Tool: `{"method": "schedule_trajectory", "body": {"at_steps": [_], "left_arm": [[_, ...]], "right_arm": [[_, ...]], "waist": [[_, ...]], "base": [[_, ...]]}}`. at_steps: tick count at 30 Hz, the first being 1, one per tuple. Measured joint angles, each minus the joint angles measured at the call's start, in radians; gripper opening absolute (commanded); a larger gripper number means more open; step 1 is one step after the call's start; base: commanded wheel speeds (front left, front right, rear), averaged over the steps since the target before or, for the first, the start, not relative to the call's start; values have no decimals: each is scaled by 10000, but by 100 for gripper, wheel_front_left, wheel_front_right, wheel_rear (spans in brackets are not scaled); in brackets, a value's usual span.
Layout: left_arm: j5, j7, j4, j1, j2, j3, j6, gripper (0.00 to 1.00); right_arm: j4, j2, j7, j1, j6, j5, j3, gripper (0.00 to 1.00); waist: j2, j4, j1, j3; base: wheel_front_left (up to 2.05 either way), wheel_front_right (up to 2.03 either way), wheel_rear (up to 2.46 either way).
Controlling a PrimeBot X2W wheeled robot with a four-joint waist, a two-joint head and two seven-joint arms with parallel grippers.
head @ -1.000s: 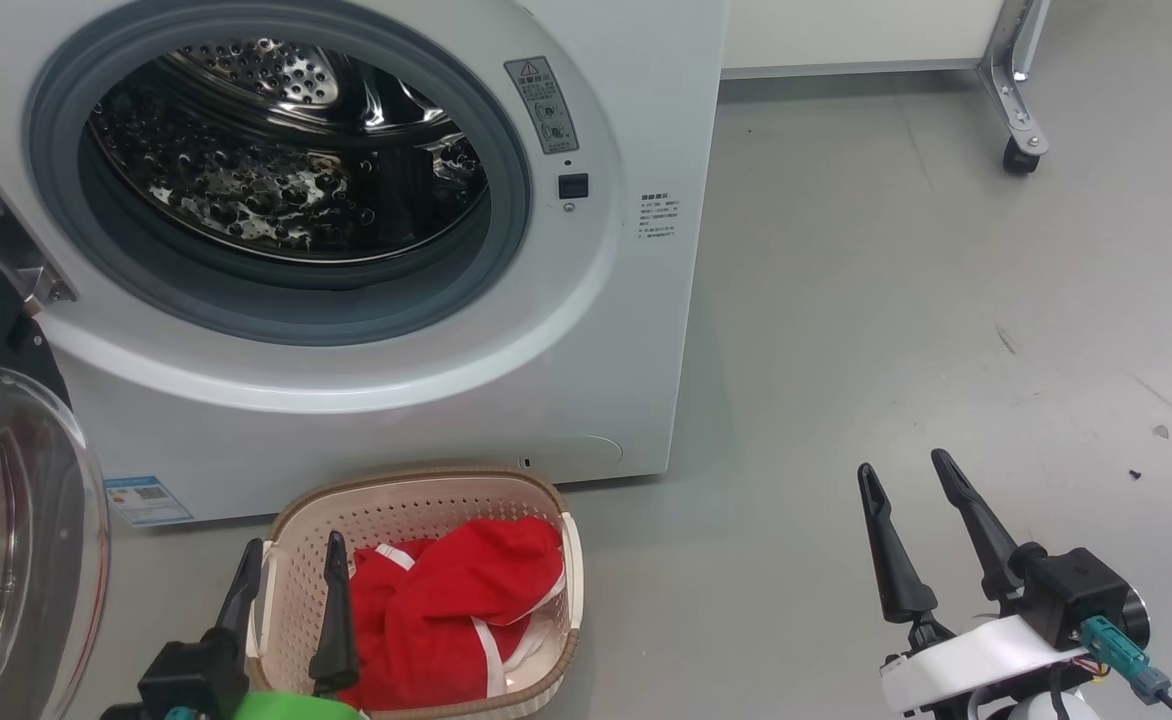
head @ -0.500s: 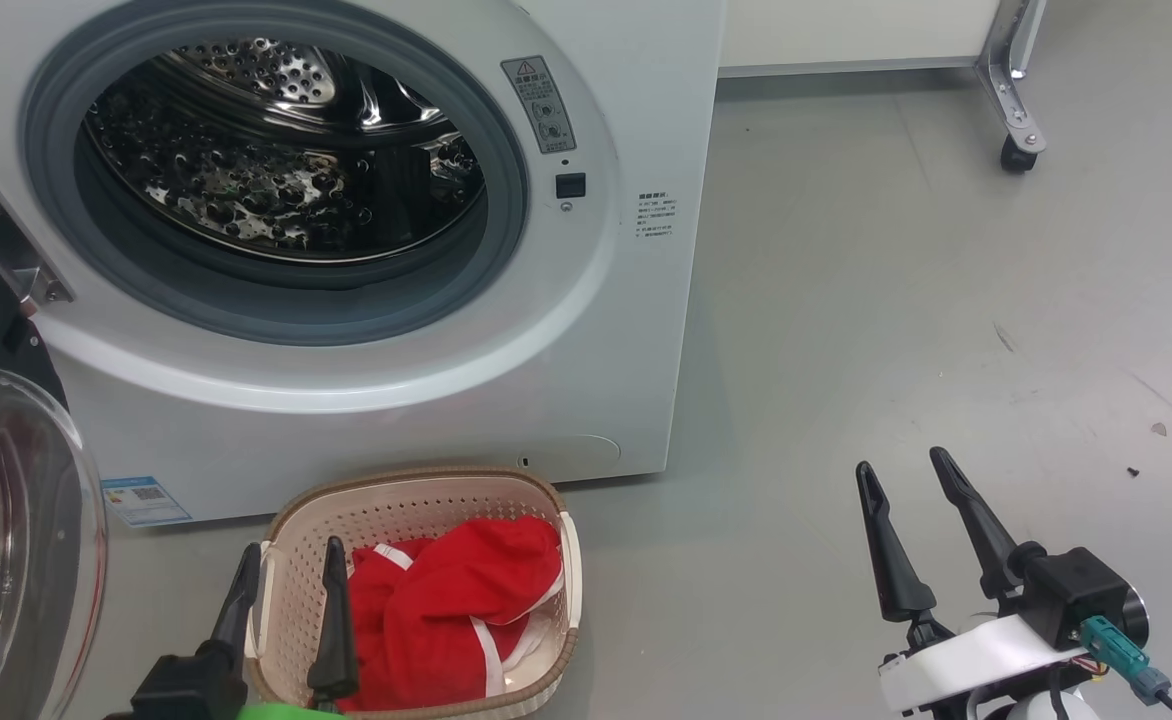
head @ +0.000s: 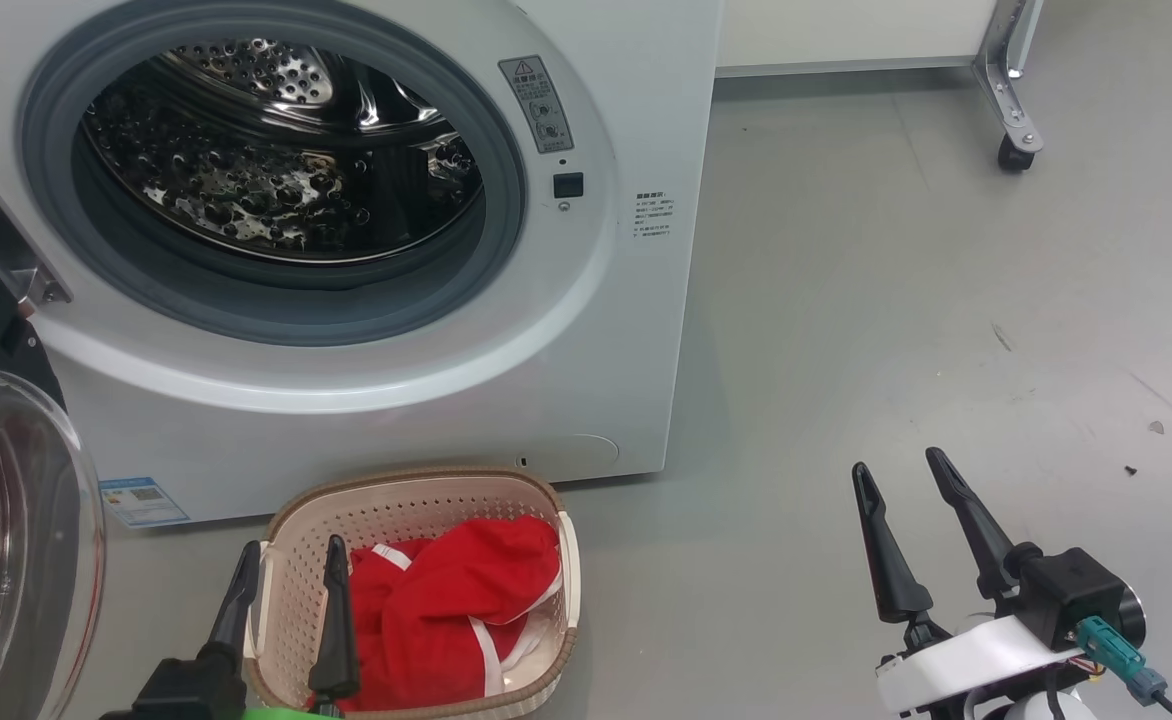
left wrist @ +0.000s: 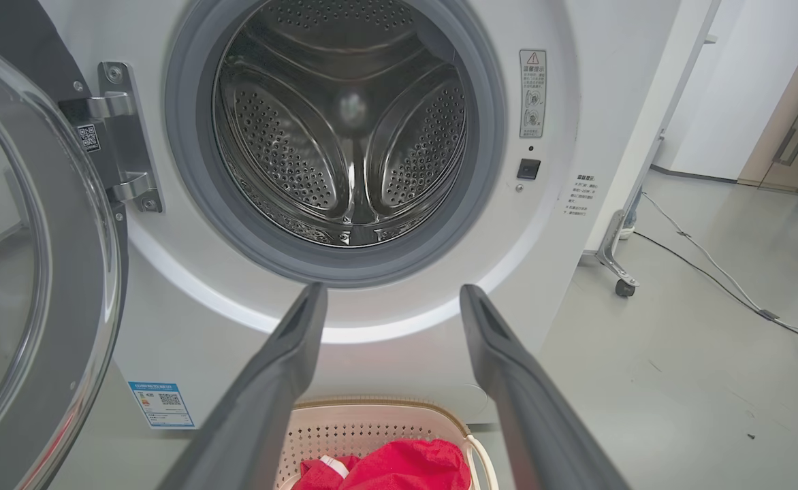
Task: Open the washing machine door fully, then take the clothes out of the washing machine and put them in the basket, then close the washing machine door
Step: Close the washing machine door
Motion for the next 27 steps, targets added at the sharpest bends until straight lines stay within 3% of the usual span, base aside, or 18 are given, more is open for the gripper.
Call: {"method": "schedule_trajectory", "body": {"at_steps": [27], "left_arm": [[15, 42, -364, 153, 13, -29, 2, 100]], "right_arm": [[-8, 17, 0, 2, 0, 0, 23, 100]], "waist": [[0, -119, 0, -1]], "base": [[-88, 88, 0]]}}
